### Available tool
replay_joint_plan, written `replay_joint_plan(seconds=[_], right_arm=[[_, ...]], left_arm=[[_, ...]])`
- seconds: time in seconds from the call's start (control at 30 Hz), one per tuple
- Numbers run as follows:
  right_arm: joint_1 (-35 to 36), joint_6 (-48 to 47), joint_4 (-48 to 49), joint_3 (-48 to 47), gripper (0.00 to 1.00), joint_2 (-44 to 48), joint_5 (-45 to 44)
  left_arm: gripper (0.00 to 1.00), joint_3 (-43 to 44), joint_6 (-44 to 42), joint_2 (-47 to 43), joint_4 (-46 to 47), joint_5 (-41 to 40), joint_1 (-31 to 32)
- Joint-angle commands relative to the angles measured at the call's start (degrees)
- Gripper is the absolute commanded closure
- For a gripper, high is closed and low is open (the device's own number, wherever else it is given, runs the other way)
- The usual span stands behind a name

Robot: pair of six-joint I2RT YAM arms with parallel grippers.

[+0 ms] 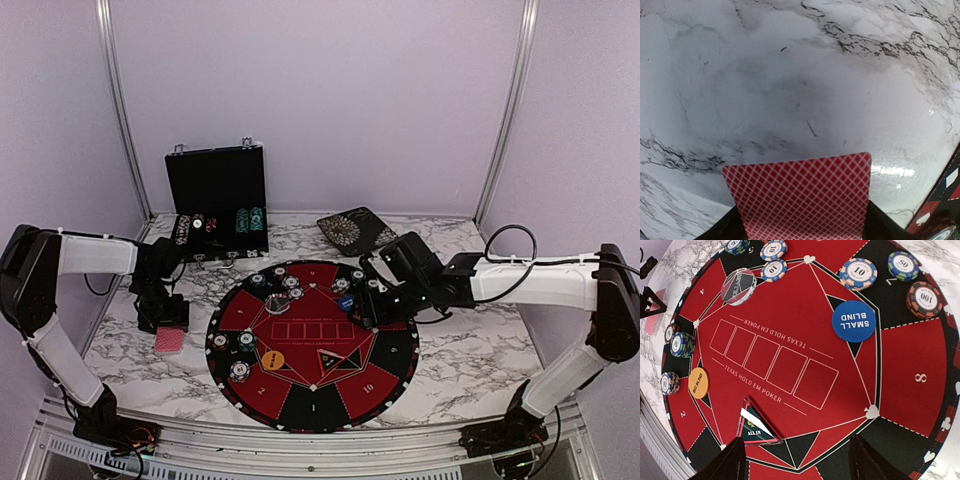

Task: Distribute texas hold em gaming equipment
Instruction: Adjust the poker card at the center of the board.

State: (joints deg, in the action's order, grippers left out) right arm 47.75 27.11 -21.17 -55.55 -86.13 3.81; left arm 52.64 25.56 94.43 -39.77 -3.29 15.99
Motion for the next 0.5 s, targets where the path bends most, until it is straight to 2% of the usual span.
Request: replay_joint_plan(seconds=[0.0,0.17,0.4,0.47], right_arm=[[0.50,-0.86,-0.54,0.34,0.32,2.00,0.23],[0.44,-0.92,0.05,0.78,0.32,2.37,0.23],[0.48,-0.72,0.58,0.61,0.32,2.10,0.23],[0.47,-0.56,0.60,0.62,0.32,2.10,0.19]], left_arm=[[0.24,-2.19,0.47,2.47,-4.21,0.46,0.83],[0.33,-2.28,0.46,2.60,-3.93,0.94,1.15],[0.36,-0.18,-0.88,3.25,-3.46,0.92,1.15],[0.33,0.90,-1.23,3.84,-3.50,1.20,1.15]])
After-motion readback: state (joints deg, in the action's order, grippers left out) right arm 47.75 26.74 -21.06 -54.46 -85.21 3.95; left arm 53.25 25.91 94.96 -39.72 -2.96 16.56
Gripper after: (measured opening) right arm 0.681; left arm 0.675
